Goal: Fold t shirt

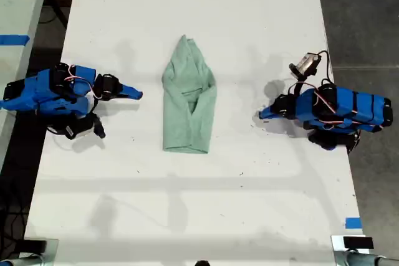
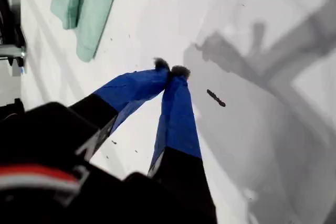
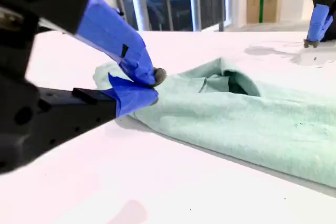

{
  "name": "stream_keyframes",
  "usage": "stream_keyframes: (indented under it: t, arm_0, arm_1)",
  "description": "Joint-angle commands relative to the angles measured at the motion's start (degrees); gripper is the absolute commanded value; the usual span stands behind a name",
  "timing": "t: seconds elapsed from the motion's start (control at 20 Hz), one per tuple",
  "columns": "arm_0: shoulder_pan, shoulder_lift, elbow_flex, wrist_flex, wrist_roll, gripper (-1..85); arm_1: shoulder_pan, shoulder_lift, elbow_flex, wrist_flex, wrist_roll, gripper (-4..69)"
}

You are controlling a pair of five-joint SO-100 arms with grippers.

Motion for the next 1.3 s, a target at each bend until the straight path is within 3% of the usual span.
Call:
stream_keyframes:
  t: [0.0, 0.1, 1.25]
  arm_0:
    - [-0.62, 0.35, 0.53, 0.53, -1.58, -0.2]
    - [-0.35, 0.44, 0.26, 2.55, -4.39, -0.2]
    - [-0.35, 0.44, 0.26, 2.55, -4.39, -0.2]
  arm_1:
    - [-0.09, 0.88, 3.16, 0.79, -1.23, 1.7]
    - [-0.09, 0.88, 3.16, 0.79, -1.14, 1.7]
    - [0.44, 0.79, 3.25, 1.05, -0.35, 1.8]
